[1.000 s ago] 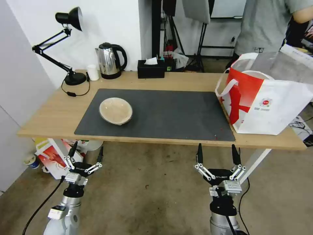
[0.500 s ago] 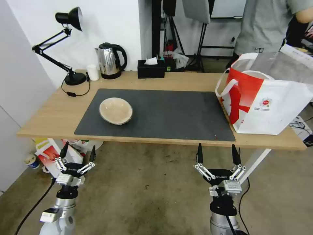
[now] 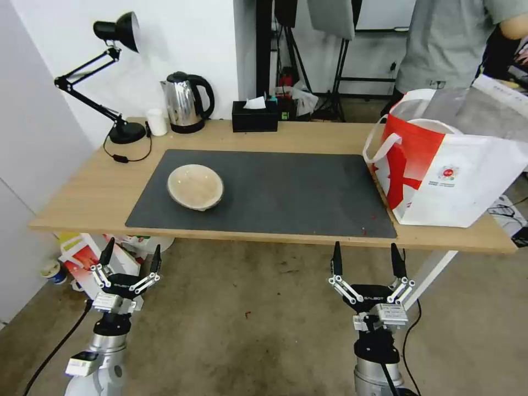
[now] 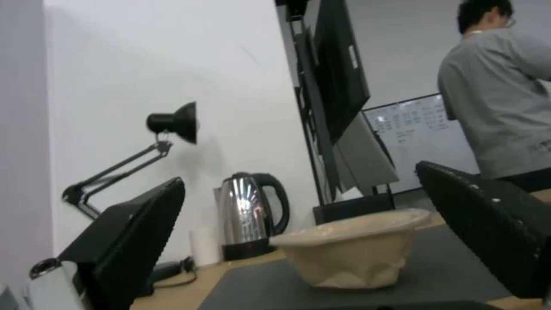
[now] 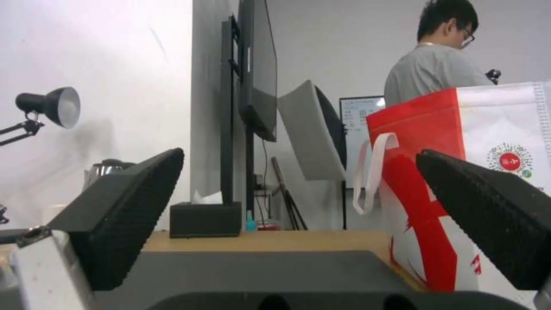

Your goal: Pick up the trash from the table and place it into the takeout bag.

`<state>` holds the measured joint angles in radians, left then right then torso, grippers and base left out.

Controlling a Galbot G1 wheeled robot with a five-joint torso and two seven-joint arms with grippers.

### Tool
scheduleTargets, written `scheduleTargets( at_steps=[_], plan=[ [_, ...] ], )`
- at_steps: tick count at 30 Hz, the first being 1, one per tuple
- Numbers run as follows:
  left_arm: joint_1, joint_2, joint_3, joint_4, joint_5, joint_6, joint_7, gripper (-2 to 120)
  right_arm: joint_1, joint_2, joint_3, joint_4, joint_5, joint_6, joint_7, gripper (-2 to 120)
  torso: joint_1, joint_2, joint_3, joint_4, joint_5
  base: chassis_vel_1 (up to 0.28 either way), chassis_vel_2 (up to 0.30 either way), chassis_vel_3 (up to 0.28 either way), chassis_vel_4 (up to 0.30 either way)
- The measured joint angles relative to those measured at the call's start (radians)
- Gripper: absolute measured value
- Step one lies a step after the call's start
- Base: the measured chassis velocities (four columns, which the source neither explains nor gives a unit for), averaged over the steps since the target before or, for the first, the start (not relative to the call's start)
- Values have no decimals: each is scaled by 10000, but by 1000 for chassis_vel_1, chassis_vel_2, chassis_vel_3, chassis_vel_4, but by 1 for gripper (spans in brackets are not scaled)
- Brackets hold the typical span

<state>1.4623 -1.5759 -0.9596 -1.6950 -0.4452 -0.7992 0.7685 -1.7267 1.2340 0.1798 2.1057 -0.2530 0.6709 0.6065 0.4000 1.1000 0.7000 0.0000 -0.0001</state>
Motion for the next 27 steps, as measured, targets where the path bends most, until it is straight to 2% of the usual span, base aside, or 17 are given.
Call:
scheduleTargets(
  at_steps=[6, 9, 11, 18, 20, 22, 24, 25, 27],
  plan=[
    [98, 341, 24, -534, 233, 404, -6, 100, 0, 0, 0, 2, 3, -1, 0, 100, 0, 0, 0, 1, 0, 0, 0, 0, 0],
    [185, 667, 125, -1043, 444, 940, -255, 100, 0, 0, 0, 2, 3, -1, -1, 100, 0, 0, 0, 1, 1, 0, 0, 0, 0],
    [168, 800, 148, -1153, 499, 1046, -299, 100, 0, 0, 0, 2, 3, -1, -1, 100, 0, 1, 0, 0, 0, 0, 0, 0, 0],
    [-77, 2138, 149, -1723, 1150, 1882, -932, 100, 0, -1, 0, 2, 4, -2, -2, 100, 0, 0, 0, 1, 0, 0, 0, 0, 0],
    [-132, 2625, 132, -1818, 1258, 2122, -998, 100, 0, 0, 1, 3, 4, -2, -2, 100, 0, 0, 0, 1, 0, 0, 0, 0, 0],
    [-162, 2797, 125, -1840, 1284, 2192, -1006, 100, 0, -1, -1, 3, 4, -2, -2, 100, 0, 0, 0, 1, -1, 0, 0, 0, 0],
    [-322, 3422, 71, -1880, 1433, 2432, -1024, 100, 0, -1, 1, 3, 4, -2, -2, 100, 0, 0, 0, 0, -1, 0, 0, 0, 0],
    [-322, 3422, 71, -1880, 1433, 2432, -1024, 100, 0, -1, 1, 3, 4, -2, -2, 100, 0, 0, 0, 0, -1, 0, 0, 0, 0],
    [-463, 3834, 55, -1876, 1595, 2556, -1030, 100, 0, -1, 0, 3, 5, -2, -2, 100, 0, 0, 0, 0, -2, 0, 0, 0, 0]
  ],
)
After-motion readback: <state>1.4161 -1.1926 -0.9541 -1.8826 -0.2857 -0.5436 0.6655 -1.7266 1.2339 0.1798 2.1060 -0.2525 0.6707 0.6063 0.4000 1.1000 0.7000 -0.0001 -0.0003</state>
